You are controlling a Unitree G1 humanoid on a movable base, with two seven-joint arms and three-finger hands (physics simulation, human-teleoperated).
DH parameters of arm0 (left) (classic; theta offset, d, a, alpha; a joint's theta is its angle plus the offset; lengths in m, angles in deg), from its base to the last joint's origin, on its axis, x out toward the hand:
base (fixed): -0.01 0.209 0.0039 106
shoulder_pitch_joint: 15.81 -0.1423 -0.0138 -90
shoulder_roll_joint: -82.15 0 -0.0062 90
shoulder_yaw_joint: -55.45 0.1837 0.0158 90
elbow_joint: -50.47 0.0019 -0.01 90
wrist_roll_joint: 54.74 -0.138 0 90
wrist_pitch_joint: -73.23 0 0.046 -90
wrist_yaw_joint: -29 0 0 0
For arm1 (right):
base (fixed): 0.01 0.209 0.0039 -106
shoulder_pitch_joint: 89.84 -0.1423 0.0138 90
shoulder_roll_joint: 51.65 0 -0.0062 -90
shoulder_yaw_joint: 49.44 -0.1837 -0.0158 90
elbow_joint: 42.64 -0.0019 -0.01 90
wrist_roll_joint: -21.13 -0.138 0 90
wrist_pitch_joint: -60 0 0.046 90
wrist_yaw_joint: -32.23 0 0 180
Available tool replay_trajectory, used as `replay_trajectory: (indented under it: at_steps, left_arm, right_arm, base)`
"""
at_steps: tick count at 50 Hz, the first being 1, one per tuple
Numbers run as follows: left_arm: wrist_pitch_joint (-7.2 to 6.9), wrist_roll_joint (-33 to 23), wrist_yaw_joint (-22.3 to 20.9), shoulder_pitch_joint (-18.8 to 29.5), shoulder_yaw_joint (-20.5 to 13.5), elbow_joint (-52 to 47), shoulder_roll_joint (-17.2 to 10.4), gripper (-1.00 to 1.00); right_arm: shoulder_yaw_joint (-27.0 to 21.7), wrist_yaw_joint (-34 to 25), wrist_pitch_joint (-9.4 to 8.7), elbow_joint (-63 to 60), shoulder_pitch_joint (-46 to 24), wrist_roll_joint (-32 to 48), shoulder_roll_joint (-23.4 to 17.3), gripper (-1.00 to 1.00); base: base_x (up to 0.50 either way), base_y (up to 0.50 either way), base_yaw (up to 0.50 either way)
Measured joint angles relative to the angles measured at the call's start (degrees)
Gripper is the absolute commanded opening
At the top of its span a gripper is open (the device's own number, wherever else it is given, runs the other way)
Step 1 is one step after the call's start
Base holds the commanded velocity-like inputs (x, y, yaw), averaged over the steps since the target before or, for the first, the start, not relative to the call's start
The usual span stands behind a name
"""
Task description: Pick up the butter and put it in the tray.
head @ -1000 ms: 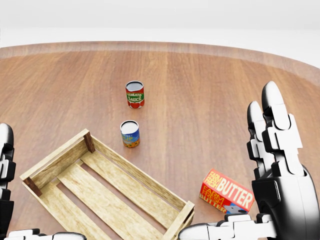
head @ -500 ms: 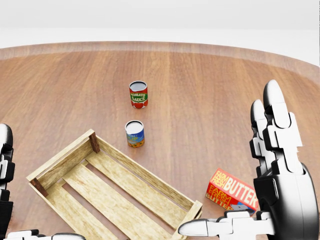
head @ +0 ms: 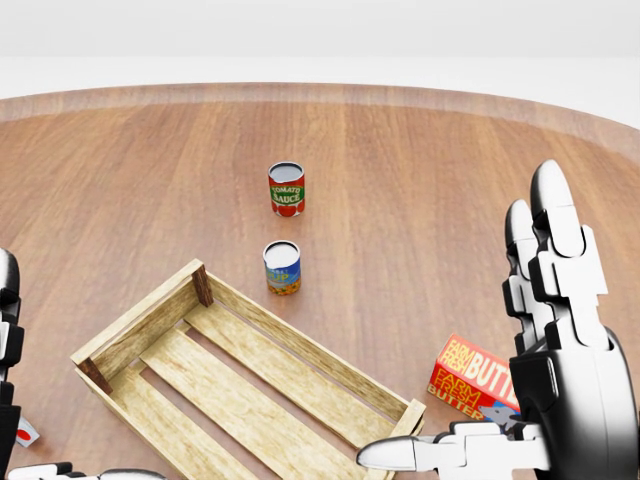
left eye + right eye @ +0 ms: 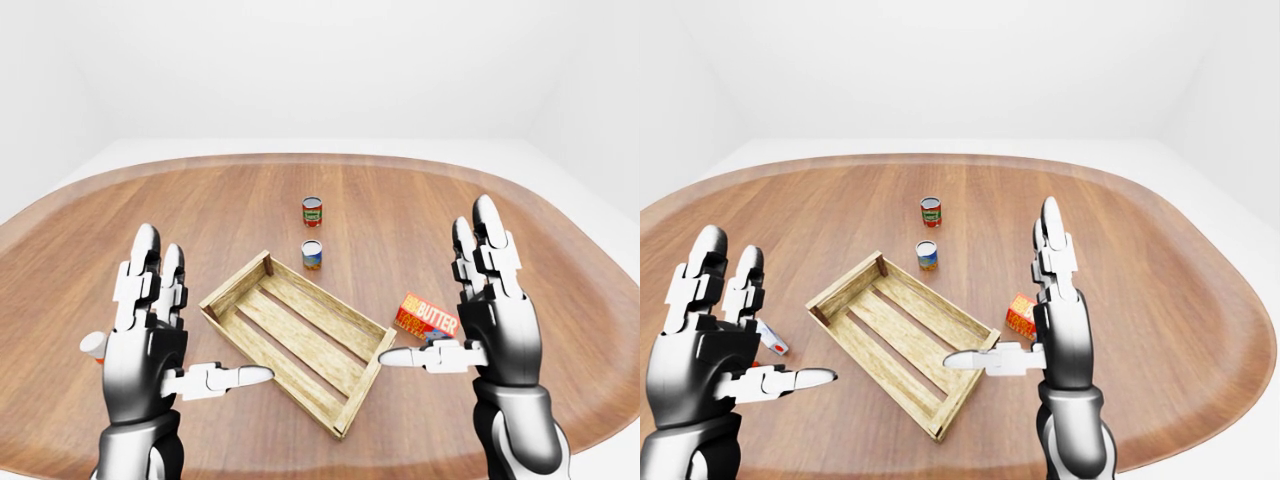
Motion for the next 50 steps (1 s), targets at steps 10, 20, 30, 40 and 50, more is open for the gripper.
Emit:
replay_trajectory:
  at_steps: [10,20,30,40,50]
  left_arm:
    - [0.00,0.00,-0.12,0.20,-0.32,0.17,0.07,1.00]
    - [0.00,0.37,-0.32,0.70,-1.33,0.39,0.20,1.00]
    - [0.00,0.79,-0.72,0.92,-2.44,0.56,0.50,1.00]
    - [0.00,1.76,-1.60,0.63,-4.17,-0.14,1.14,1.00]
    - [0.00,2.14,-2.21,0.42,-5.08,-0.60,1.77,1.00]
  right_arm:
    - [-0.04,0.62,0.00,2.17,-2.14,3.56,-0.28,1.00]
    - [-0.61,-4.65,0.00,2.07,-9.23,11.77,-1.24,1.00]
    - [-0.68,-16.33,0.00,4.72,-17.10,24.92,-3.49,1.00]
    - [-0.95,-29.50,0.00,10.92,-24.34,40.48,-4.35,1.00]
    - [-3.58,-39.65,0.00,17.11,-27.99,57.23,-4.05,1.00]
  base:
    - [0.00,0.00,0.00]
    - [0.00,0.00,0.00]
    - [0.00,0.00,0.00]
    - [0.00,0.00,0.00]
    - [0.00,0.00,0.00]
